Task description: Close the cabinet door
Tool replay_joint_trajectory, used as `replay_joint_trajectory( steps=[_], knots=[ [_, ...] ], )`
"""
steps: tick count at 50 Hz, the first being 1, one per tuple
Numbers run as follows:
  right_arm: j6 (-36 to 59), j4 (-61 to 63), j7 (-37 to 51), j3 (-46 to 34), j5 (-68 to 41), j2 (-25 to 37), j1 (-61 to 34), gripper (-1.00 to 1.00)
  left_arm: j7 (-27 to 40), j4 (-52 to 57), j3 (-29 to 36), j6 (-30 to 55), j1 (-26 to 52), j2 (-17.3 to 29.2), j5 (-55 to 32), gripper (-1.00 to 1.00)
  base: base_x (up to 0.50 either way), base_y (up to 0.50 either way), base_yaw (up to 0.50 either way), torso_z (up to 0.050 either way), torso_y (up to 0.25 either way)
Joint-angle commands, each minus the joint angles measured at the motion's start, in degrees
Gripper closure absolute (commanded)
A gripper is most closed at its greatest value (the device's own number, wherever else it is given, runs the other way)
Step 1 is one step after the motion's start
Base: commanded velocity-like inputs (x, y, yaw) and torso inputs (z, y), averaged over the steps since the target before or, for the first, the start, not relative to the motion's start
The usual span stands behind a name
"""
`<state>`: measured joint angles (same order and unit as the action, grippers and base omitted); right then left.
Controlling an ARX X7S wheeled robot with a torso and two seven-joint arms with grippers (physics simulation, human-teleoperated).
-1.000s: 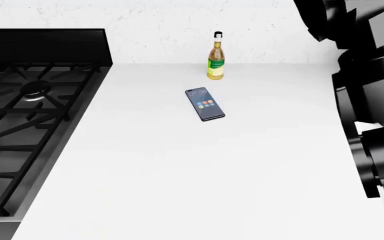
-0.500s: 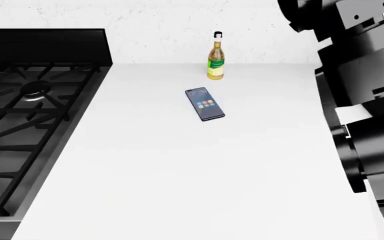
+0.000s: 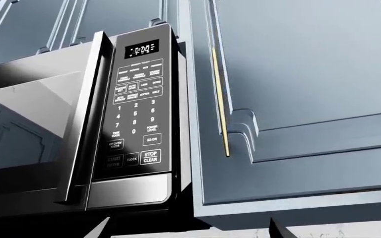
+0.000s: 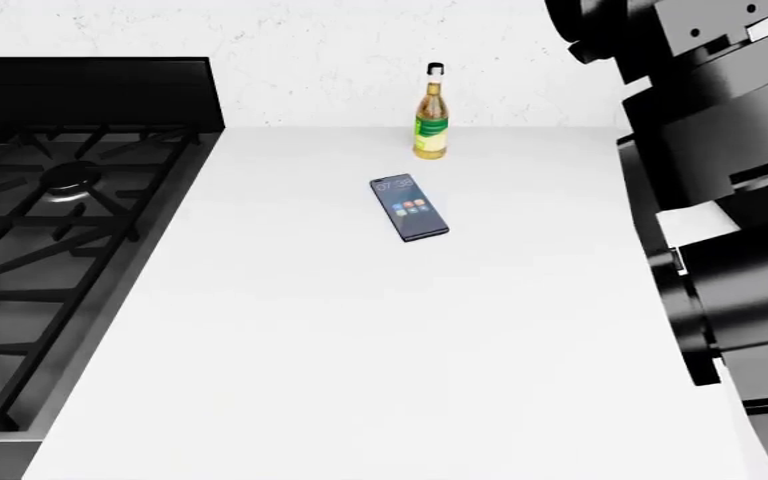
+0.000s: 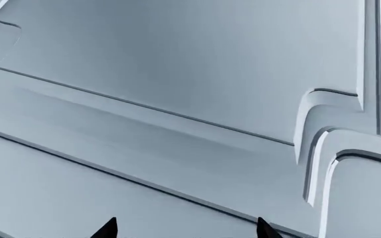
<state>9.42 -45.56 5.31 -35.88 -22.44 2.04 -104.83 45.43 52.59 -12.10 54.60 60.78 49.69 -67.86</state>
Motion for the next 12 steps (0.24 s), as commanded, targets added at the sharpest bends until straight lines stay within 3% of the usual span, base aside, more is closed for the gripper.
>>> replay_joint_trajectory(
  steps=[1, 12],
  knots=[
    [1.16, -29.15, -2.24, -1.81, -6.69, -0.99, 4.34, -1.0, 0.01, -0.02, 0.1, -0.33, -0.3, 0.17, 0.1, -1.0, 0.0, 0.0, 0.0, 0.0, 0.0],
    [1.27, -29.16, -2.33, -0.43, -5.39, -1.06, 4.44, -1.0, -0.09, -0.16, 0.44, -0.66, -0.43, 0.21, 0.47, -1.0, 0.0, 0.0, 0.0, 0.0, 0.0]
  ],
)
